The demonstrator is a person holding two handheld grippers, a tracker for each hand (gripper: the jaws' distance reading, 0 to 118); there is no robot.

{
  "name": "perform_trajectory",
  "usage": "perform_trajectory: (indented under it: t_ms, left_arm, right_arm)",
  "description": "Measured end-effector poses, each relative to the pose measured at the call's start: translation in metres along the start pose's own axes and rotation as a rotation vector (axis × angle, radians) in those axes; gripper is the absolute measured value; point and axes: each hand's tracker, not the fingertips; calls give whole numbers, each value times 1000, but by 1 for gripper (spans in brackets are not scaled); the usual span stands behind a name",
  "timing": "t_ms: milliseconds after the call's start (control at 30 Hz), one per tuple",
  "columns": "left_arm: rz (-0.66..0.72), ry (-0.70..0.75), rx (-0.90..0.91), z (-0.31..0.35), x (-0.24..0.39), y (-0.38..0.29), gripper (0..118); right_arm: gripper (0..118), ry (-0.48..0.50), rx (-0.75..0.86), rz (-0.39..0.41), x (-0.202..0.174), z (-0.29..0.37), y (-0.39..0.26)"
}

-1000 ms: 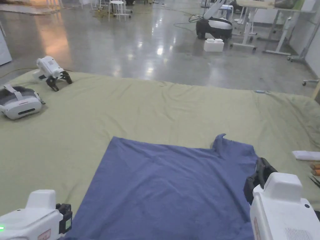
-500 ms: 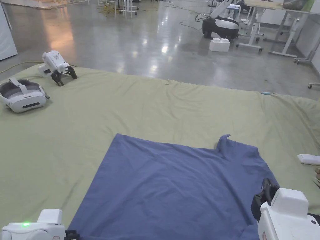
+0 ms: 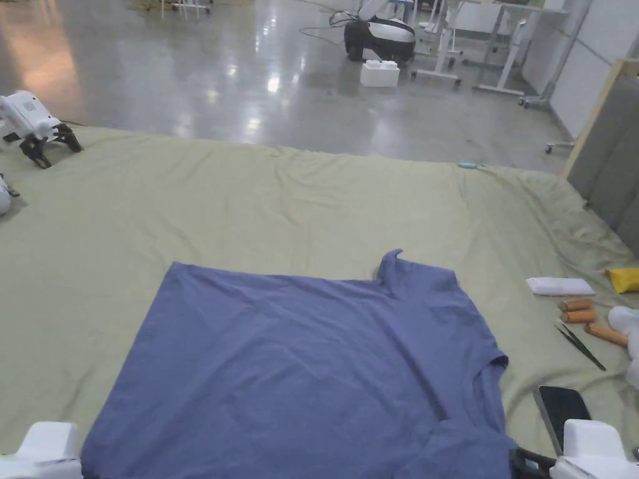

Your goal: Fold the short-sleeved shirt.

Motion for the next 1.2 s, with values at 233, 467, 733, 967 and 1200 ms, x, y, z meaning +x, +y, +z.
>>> perform_trajectory:
  t_ms: [233, 467, 733, 967, 1200]
  left_arm:
    - [51, -10, 34, 8, -4, 3, 5]
    - [40, -9, 22, 5, -2, 3, 5]
    - [39, -28, 64, 16, -4, 8, 5]
    - [79, -65, 198, 24, -10, 58, 5]
    - [124, -70, 234, -17, -14, 129, 5]
  right_arm:
    - [80, 64, -236, -43, 2, -37, -40]
    - [34, 120, -298, -21, -9, -53, -34]
    - [7, 78, -246, 102, -13, -16, -11]
    - [7, 111, -93, 7, -14, -1, 55]
    - [7, 121, -45, -76, -6, -54, 130]
